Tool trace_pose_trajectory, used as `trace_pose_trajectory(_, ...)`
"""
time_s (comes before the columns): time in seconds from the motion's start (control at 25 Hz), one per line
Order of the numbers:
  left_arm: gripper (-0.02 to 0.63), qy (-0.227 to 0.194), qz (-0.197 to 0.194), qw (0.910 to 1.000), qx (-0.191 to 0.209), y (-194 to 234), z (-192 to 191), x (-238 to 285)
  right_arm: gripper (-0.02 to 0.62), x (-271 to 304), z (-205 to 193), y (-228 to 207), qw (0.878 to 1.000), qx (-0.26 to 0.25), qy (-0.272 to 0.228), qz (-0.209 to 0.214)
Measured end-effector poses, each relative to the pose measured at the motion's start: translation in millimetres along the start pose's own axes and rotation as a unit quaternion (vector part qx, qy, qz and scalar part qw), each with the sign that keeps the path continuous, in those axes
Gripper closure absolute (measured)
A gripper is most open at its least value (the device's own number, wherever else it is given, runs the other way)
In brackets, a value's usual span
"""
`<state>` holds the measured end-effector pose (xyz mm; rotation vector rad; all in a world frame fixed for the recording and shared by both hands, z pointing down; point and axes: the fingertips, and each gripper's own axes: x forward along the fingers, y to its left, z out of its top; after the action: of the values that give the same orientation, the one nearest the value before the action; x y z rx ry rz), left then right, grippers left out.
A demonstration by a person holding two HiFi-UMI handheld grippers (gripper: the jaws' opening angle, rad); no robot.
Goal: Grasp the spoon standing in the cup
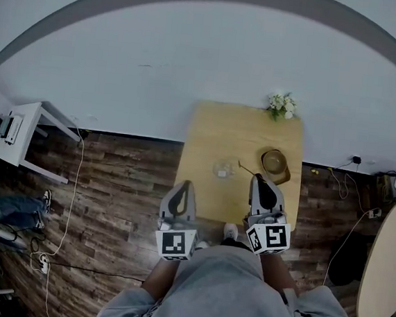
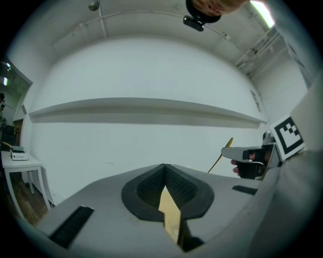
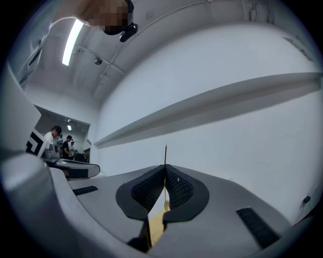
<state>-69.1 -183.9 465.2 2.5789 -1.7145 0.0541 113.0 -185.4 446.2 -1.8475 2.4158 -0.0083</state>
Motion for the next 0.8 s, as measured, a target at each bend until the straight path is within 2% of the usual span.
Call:
trace_pose_trajectory(0.2, 0.604, -0.004, -0.004, 1.0000, -0.001, 1.1, 0.8, -0.3, 0.592, -11.0, 10.9, 4.5, 1.000, -0.020, -0.017, -0.010)
trace_pose_trajectory(0.48, 0.604, -0.004, -0.007, 1.0000, -0.001, 0.1, -3.0, -2.2, 0.592, -16.4, 15.7, -0.5, 0.999, -0.008, -0.026, -0.019)
trace_pose_trajectory(0.64, 0.604, -0.018, -0.011, 0.9998, 0.004, -0.5, 5.6, 0.0, 0.592, -13.7, 18.8, 2.4, 0.999, -0.008, -0.029, -0.015)
trace_pose_trajectory(0.8, 0.604, -0.015, -0.011, 0.9998, 0.003, 0.9, 3.3, 1.7, 0.592, -10.0, 18.6, 5.6, 1.000, -0.009, -0.029, -0.009)
